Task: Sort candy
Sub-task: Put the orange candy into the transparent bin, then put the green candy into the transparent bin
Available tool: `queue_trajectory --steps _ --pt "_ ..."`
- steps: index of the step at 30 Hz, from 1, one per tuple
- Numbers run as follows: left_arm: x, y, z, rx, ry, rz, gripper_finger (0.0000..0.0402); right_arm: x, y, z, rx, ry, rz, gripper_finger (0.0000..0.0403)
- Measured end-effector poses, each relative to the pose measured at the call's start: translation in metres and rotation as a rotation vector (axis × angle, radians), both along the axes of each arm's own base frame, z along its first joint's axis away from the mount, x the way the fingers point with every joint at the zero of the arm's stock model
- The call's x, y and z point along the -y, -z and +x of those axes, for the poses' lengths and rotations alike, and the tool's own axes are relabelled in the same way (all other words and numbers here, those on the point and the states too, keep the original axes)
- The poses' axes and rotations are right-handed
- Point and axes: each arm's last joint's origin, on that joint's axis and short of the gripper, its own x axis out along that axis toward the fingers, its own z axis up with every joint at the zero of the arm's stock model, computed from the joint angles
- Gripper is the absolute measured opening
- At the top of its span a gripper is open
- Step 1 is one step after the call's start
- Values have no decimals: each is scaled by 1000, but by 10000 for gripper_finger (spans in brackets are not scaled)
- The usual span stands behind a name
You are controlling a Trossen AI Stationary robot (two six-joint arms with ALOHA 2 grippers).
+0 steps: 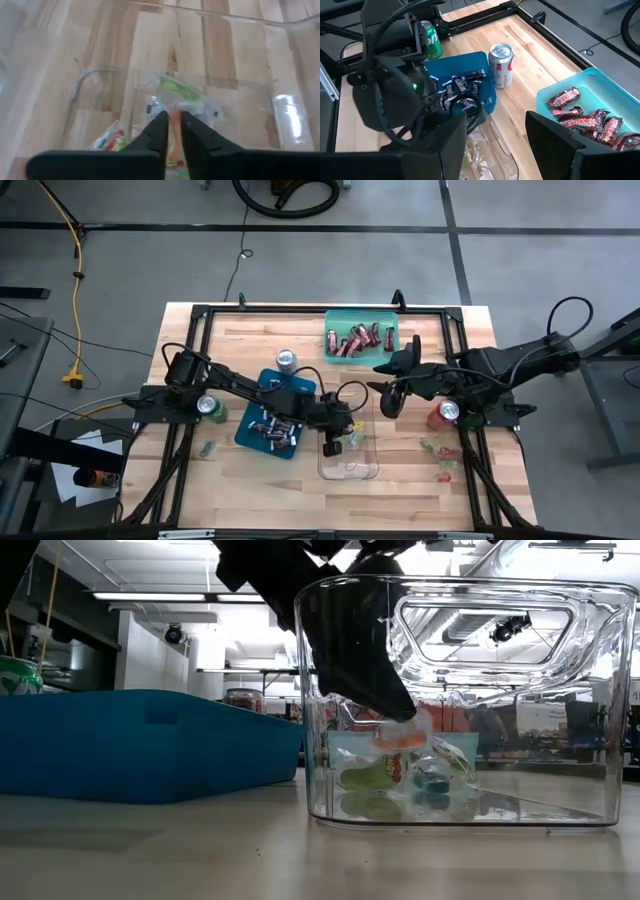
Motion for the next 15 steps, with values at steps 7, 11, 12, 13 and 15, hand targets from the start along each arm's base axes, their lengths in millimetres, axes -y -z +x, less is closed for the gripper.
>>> queue_trajectory --steps 7,11,12,13,15 --pt "0 -13 -1 18 24 -8 132 0 0 -1 1 -1 -1 199" --pt "-8 -33 -4 -17 42 -43 175 0 0 -1 -18 -20 -18 199" --pt "-11 -41 -6 -23 47 -58 182 0 0 -2 -17 -21 -17 199" --pt "-14 -52 -9 -12 53 -74 186 0 1 -2 -24 -25 -15 199" --pt "-20 -72 -21 -25 54 -95 191 0 1 -4 -35 -35 -4 199"
